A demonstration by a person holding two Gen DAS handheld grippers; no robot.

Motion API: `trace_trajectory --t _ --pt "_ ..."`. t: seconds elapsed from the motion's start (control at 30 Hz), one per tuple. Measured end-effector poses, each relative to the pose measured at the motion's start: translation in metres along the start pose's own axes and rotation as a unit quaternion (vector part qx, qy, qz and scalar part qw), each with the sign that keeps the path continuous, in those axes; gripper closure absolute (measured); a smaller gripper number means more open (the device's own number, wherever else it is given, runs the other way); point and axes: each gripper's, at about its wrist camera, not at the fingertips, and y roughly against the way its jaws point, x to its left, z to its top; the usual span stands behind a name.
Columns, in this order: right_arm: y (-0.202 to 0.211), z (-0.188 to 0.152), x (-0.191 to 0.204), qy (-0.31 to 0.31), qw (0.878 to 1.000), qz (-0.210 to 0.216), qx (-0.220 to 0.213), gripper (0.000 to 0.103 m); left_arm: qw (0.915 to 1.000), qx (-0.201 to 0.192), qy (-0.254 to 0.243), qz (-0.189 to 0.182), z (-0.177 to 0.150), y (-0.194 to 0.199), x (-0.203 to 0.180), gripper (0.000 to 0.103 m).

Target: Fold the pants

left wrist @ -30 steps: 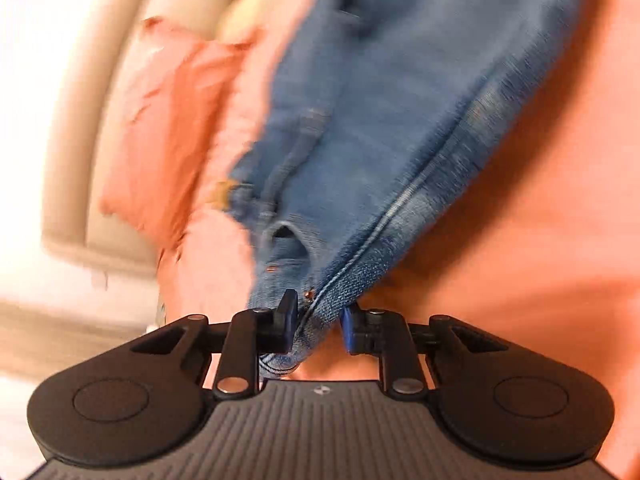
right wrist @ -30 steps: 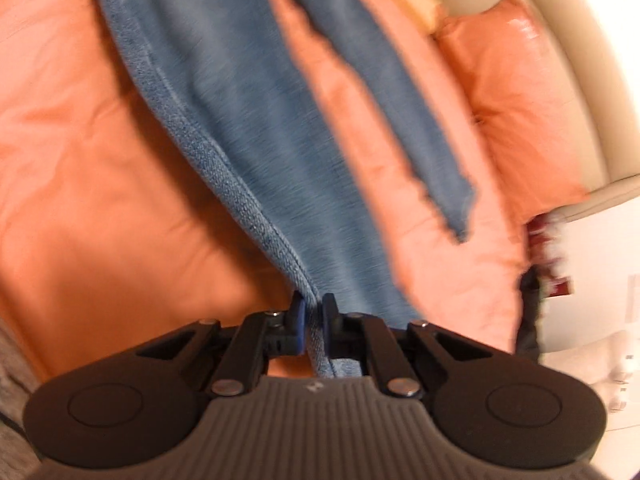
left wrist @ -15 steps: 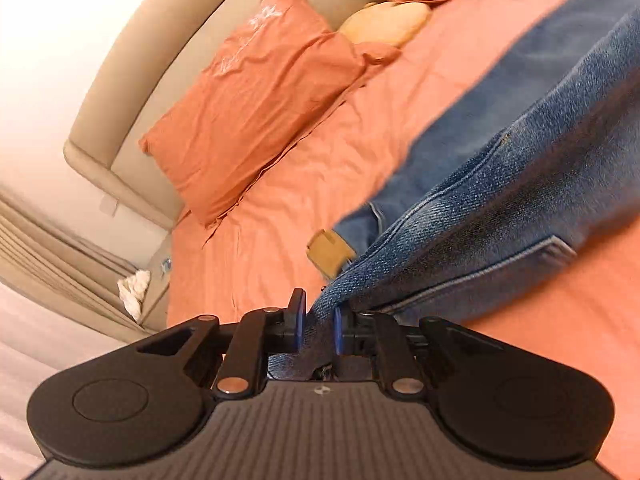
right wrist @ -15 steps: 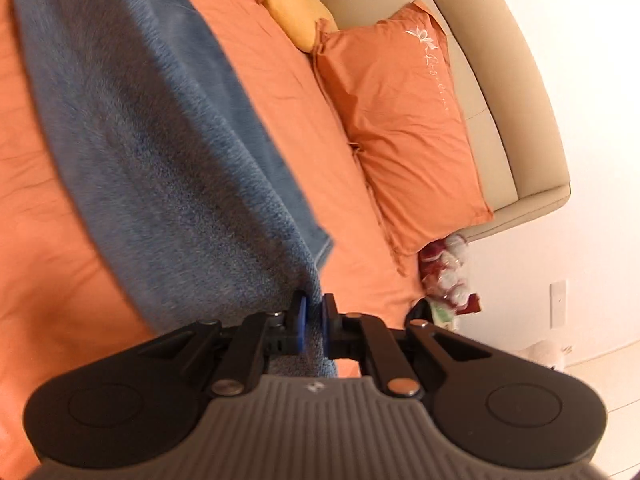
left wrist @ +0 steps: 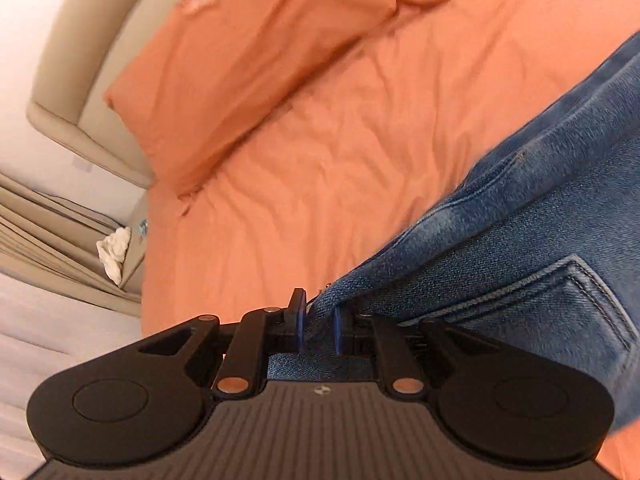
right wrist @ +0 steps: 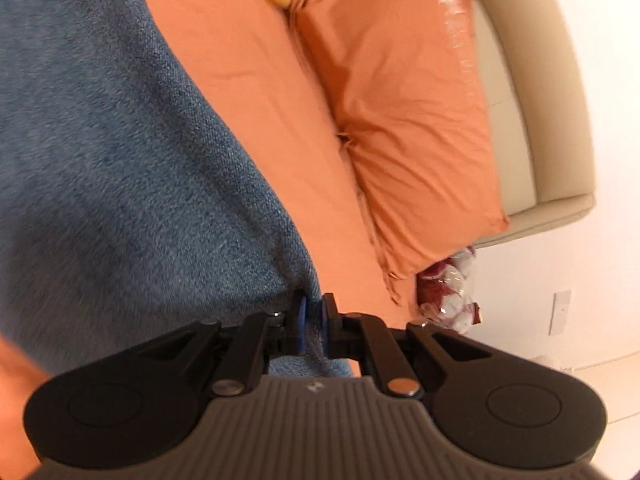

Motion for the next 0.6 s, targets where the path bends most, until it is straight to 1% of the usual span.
trace_trajectory --t 0.07,0.17,0.2,0.27,0.37,0.43,0.5,0.53,0.6 --pt "-0.019 0.011 0.011 0.007 1.0 0.01 0.014 0.103 0.9999 0.01 -0.008 0.003 0.003 -0.015 -0.009 0.088" --pt "-0.042 0.019 0.025 0.017 0.999 0.026 0.031 0.103 0.9991 0.02 -0.035 0.016 0.004 -0.033 -0.028 0.088" --pt "-0.048 0.019 0.028 0.016 0.999 0.032 0.035 0.103 0.999 0.02 -0.036 0.018 0.003 -0.037 -0.032 0.088" --pt "-0.054 0.02 0.034 0.024 0.998 0.04 0.04 0.103 0.9992 0.004 -0.03 0.025 -0.003 -0.036 -0.036 0.089" --pt "-0.039 0.018 0.03 0.025 0.999 0.031 0.023 0.103 0.9993 -0.021 -0.018 0.026 -0.009 -0.02 -0.029 0.09" --pt "-0.027 0.016 0.015 0.006 0.999 0.031 0.011 0.103 0.9989 -0.043 0.004 0.016 -0.009 -0.006 -0.013 0.089" --pt "-0.025 0.017 0.006 0.005 0.999 0.035 0.013 0.103 0.998 -0.06 0.019 0.004 -0.005 0.002 0.001 0.089" --pt "-0.028 0.019 0.005 0.01 0.999 0.038 0.018 0.103 0.9979 -0.062 0.02 0.0 0.0 0.0 0.004 0.089" --pt "-0.038 0.023 0.008 0.019 0.999 0.037 0.028 0.103 0.9986 -0.05 0.016 -0.004 0.013 -0.011 0.0 0.089"
